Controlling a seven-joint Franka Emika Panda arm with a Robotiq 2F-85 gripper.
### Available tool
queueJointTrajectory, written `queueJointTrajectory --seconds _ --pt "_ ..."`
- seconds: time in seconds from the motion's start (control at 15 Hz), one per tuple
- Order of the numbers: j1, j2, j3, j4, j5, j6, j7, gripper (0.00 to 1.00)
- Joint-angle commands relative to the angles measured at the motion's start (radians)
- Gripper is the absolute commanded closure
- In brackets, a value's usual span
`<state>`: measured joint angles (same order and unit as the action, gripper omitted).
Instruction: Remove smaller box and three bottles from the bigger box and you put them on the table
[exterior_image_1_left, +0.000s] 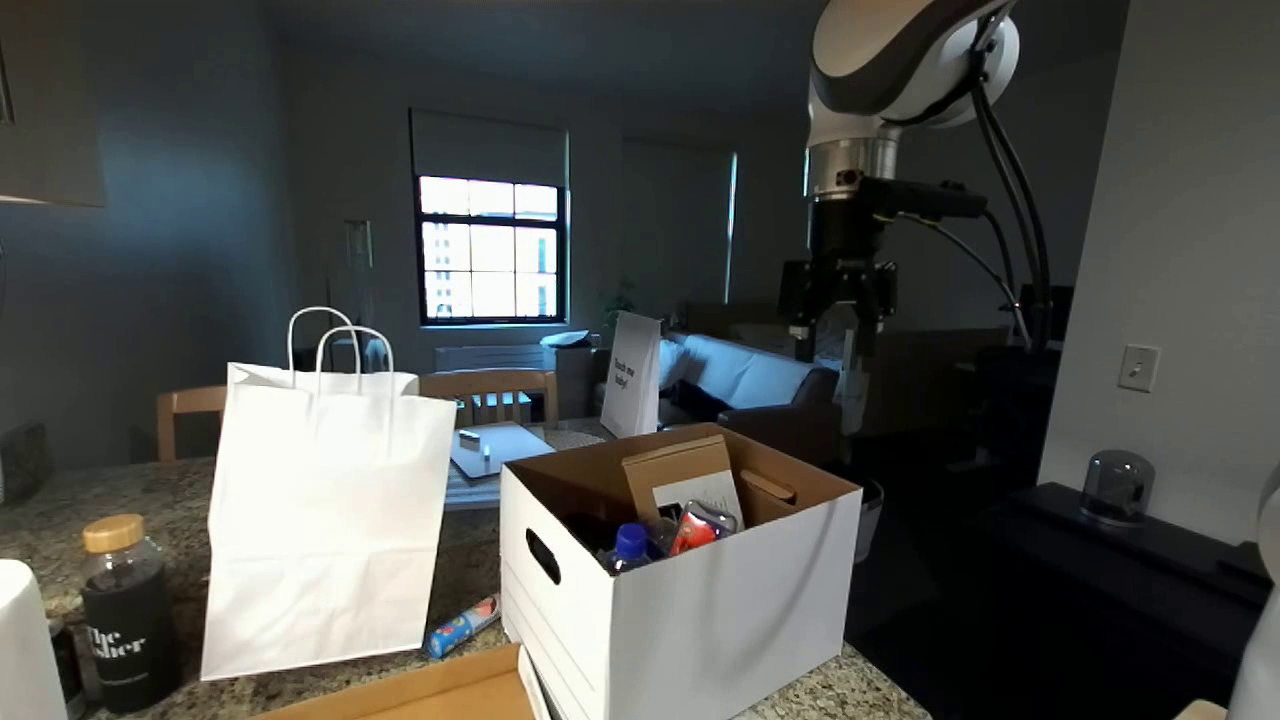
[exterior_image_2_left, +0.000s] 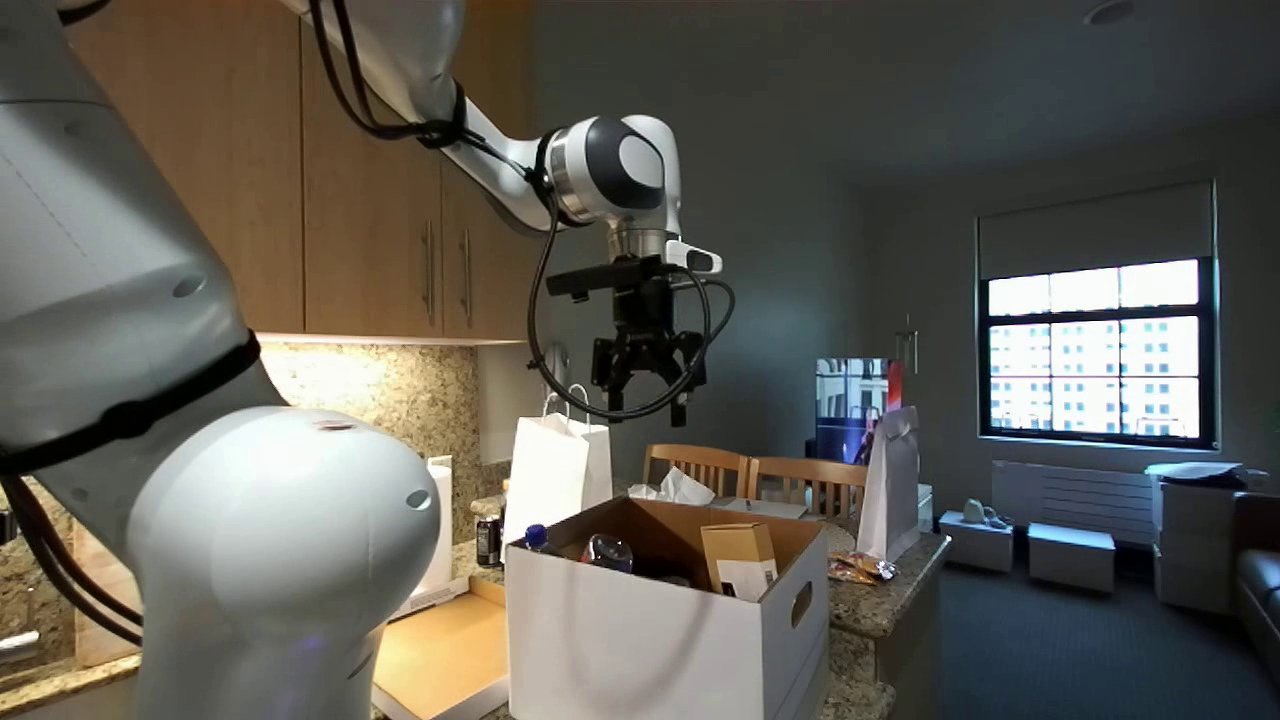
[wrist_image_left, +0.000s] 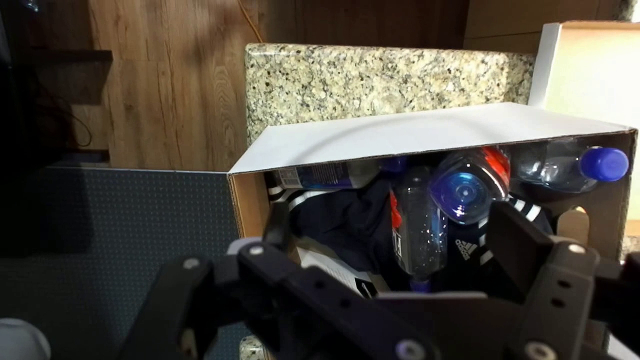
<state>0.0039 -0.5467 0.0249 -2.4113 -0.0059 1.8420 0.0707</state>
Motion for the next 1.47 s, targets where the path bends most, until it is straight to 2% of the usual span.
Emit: queueJointTrajectory --seconds 0.0,0.4,0.6,0.67,0.8,1.13,1.4 --pt "0.004 0.072 -0.023 0.030 -0.037 0.004 -0.110 0.00" --pt "-0.001 0.215 -0.014 0.133 -0.251 -0.078 -0.240 0.00" --pt "0.014 0.247 -0.027 0.181 -0.297 -0.147 -0.362 0.00" --pt "0.009 0.221 -0.023 0.136 -0.267 -0.094 -0.277 0.00" --pt "0.010 0.242 -0.025 0.165 -0.278 -0.122 -0.319 0.00" --pt "0.012 0.244 -0.025 0.172 -0.279 -0.127 -0.329 0.00" --pt "0.042 0.221 0.002 0.162 -0.361 -0.017 -0.385 0.00"
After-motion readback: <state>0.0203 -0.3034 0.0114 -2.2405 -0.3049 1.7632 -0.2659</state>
